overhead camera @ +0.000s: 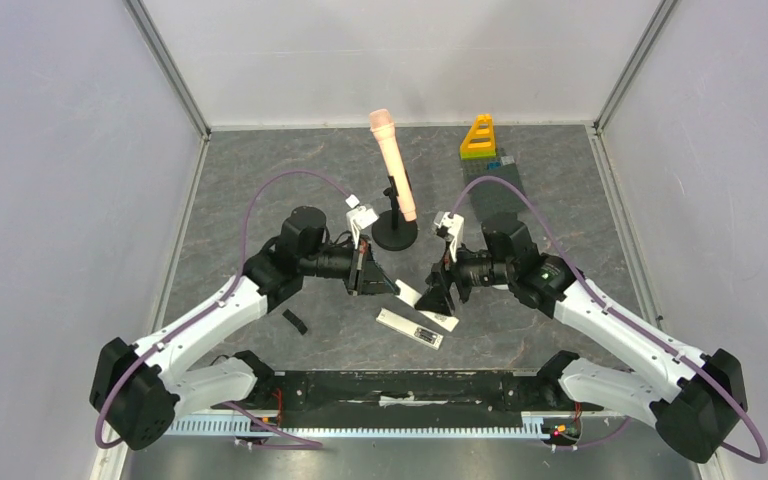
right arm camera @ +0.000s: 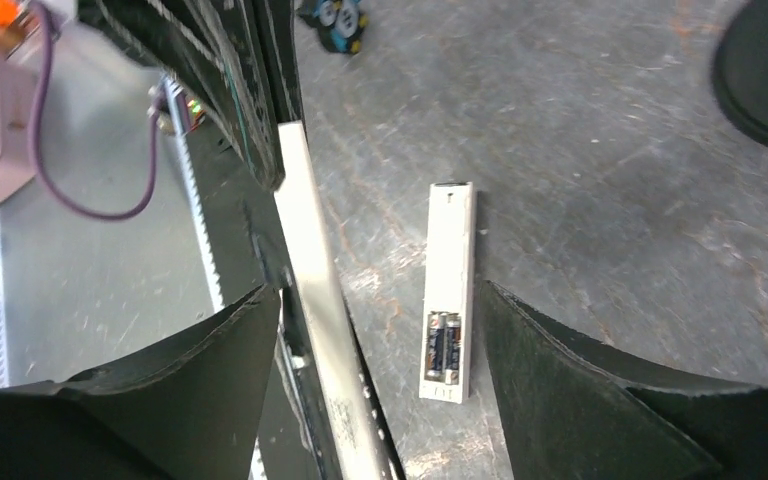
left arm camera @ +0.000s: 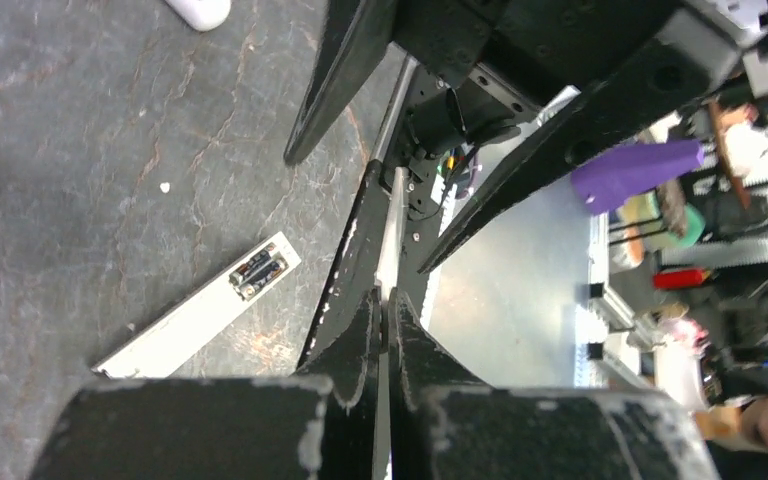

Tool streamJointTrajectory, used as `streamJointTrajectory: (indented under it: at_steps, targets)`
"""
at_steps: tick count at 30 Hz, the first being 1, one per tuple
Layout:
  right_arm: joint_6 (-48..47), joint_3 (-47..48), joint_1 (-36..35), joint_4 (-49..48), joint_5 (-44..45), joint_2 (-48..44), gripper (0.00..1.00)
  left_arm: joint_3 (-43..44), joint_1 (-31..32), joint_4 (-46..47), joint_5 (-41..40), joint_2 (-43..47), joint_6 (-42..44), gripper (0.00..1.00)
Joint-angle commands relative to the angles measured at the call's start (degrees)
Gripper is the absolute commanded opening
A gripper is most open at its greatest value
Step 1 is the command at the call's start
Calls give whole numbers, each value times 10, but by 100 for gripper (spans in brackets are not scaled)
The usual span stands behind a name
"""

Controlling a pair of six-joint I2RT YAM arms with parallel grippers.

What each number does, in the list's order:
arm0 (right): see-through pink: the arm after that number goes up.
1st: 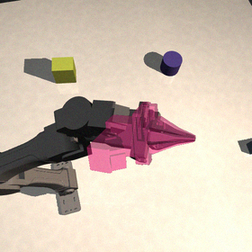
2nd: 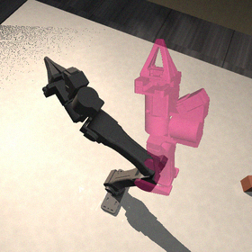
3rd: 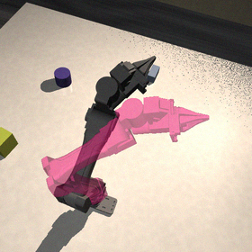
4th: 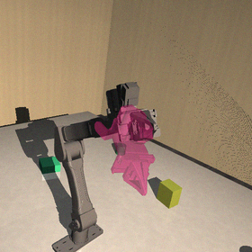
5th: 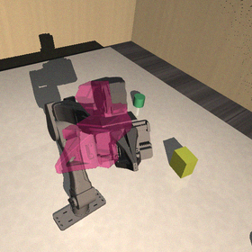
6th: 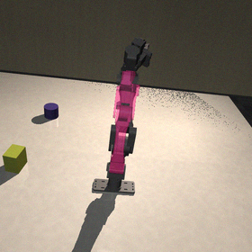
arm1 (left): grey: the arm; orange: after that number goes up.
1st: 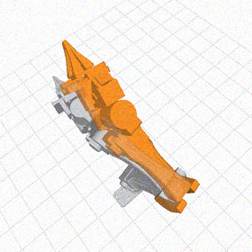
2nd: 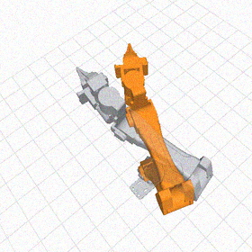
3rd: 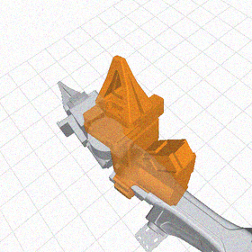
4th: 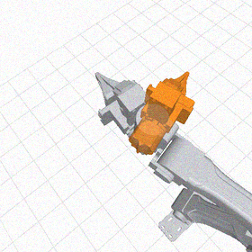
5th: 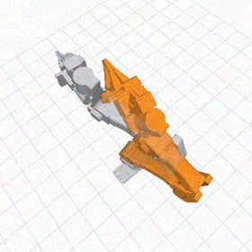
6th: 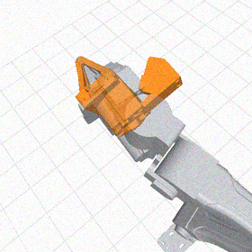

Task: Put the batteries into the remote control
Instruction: Adjust the battery cover.

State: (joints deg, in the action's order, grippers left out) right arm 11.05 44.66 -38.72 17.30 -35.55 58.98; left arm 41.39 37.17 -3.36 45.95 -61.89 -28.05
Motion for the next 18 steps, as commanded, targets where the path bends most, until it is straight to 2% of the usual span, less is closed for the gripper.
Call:
streamJointTrajectory:
  at_steps: [1,4,7,8,9,10,11,12,15,17,18]
  targets:
    - [-62,18,1,19,-107,-9,74,76,4,-139,71,0,156,2]
    - [-34,3,0,-16,-145,-2,62,90,6,-141,102,-5,178,2]
    - [8,-9,1,-54,-158,6,29,100,6,-137,117,-12,181,2]
    - [25,-14,0,-71,-165,6,17,101,6,-126,116,-13,169,15]
    - [41,-18,0,-88,-164,3,10,100,6,-109,114,-11,156,35]
    - [60,-24,0,-105,-164,-3,5,96,6,-90,106,-8,135,45]
    - [77,-31,1,-127,-163,-10,3,90,6,-63,88,1,112,65]
    - [102,-38,1,-148,-159,-20,1,82,6,-36,73,10,84,71]
    - [167,-57,0,-216,-119,-48,0,77,6,4,-22,40,31,73]
    - [216,-65,1,-243,-67,-67,0,85,6,-7,-141,61,-1,73]
    - [247,-68,0,-252,-27,-72,0,92,4,-30,-229,72,-23,74]
